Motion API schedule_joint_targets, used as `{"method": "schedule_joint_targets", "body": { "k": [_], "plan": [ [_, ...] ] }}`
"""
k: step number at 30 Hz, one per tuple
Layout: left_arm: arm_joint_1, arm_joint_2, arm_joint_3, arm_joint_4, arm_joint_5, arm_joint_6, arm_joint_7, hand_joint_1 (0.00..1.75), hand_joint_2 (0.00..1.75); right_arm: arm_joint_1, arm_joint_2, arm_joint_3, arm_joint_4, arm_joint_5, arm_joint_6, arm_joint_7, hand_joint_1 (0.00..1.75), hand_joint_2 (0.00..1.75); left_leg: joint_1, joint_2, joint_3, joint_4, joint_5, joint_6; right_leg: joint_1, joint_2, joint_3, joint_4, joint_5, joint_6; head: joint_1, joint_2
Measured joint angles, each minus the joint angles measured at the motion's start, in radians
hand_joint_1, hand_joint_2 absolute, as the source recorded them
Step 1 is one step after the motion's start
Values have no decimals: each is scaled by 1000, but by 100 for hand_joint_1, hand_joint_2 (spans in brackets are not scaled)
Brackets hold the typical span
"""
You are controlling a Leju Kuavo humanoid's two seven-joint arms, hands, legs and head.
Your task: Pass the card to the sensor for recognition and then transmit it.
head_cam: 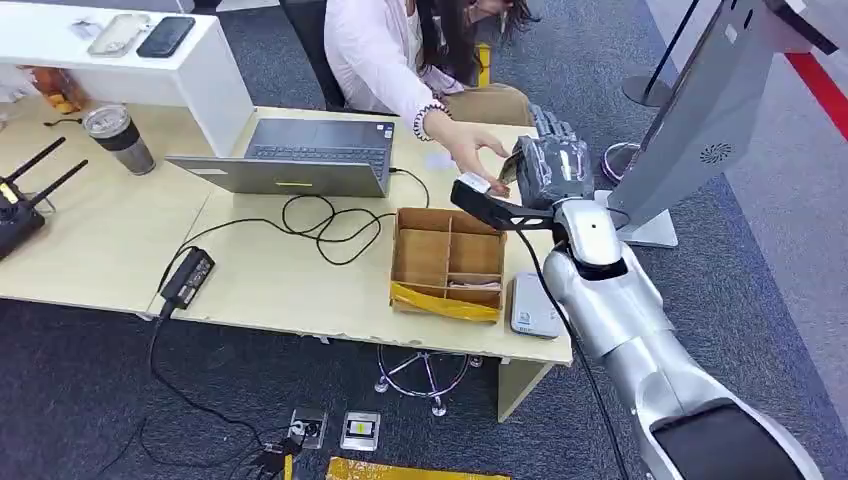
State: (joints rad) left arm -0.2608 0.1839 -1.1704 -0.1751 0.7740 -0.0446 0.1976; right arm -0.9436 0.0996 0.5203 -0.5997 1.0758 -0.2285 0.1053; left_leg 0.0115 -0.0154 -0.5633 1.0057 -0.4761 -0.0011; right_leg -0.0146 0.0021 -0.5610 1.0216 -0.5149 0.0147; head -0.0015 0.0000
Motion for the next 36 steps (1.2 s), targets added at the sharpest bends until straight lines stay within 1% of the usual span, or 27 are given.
{"method": "schedule_joint_targets", "body": {
  "k": [5,6,7,10,15,19,22,24,27,29,30,31,33,35,36],
  "plan": [
    [0,0,-1,1,5,0,1,0,0,-2,15,0,32,2,-1,-2,175,175,0,0,0,0,0,0,0,0,0,0,0,0,0,0],
    [0,0,-1,1,7,0,1,0,0,-2,19,0,36,3,-2,-5,0,175,0,0,0,0,0,0,0,0,0,0,0,0,0,0],
    [0,0,-1,1,8,0,1,0,0,-4,24,1,42,3,-7,-13,0,0,0,0,0,0,0,0,0,0,0,0,0,0,0,0],
    [0,0,-1,1,10,0,1,0,0,-8,34,1,56,6,-28,-34,0,0,0,0,0,0,0,0,0,0,0,0,0,0,0,0],
    [0,0,-2,1,16,-1,1,0,0,-13,45,2,72,21,-37,-35,0,0,0,0,0,0,0,0,0,0,0,0,0,0,0,0],
    [0,0,-2,1,20,-2,1,0,0,-20,49,2,81,24,-68,-50,0,0,0,0,0,0,0,0,0,0,0,0,0,0,0,0],
    [0,0,-2,2,25,-2,1,0,0,-28,48,0,85,13,-58,-69,0,0,0,0,1,0,0,0,0,0,0,0,0,0,0,0],
    [0,0,-2,3,31,-1,-3,0,0,-34,43,-10,90,-9,-35,-82,0,0,0,0,1,0,0,0,0,0,0,0,0,0,0,0],
    [3,1,-2,5,49,2,-11,0,0,-39,6,-38,100,-74,-34,-103,0,0,0,0,1,0,0,0,0,0,0,0,0,0,0,0],
    [6,4,-2,5,59,3,-11,0,0,-47,-28,-65,113,-166,22,-108,0,0,0,0,1,1,0,0,0,-1,0,-1,0,0,0,0],
    [8,7,-2,5,63,3,-11,0,0,-52,-53,-89,126,-217,56,-104,0,0,0,-1,1,1,0,0,-1,-1,0,-1,0,0,0,0],
    [11,10,-2,5,68,4,-11,0,0,-56,-90,-131,147,-271,79,-99,0,0,-1,-3,1,2,0,0,-1,-3,1,-1,0,0,0,0],
    [23,16,-2,7,78,16,-11,0,0,-62,-150,-191,166,-312,80,-65,0,0,-2,-2,1,2,0,1,-2,-1,0,-1,1,1,0,0],
    [37,22,-2,9,90,25,-17,0,0,-69,-237,-241,191,-327,80,4,0,0,-3,0,1,2,-1,1,-3,-1,0,-2,1,2,-1,0],
    [43,23,-2,9,93,27,-23,0,0,-69,-280,-266,204,-333,83,35,0,0,-3,-1,0,2,-1,1,-3,-1,1,-3,1,2,1,0]
  ]
}}
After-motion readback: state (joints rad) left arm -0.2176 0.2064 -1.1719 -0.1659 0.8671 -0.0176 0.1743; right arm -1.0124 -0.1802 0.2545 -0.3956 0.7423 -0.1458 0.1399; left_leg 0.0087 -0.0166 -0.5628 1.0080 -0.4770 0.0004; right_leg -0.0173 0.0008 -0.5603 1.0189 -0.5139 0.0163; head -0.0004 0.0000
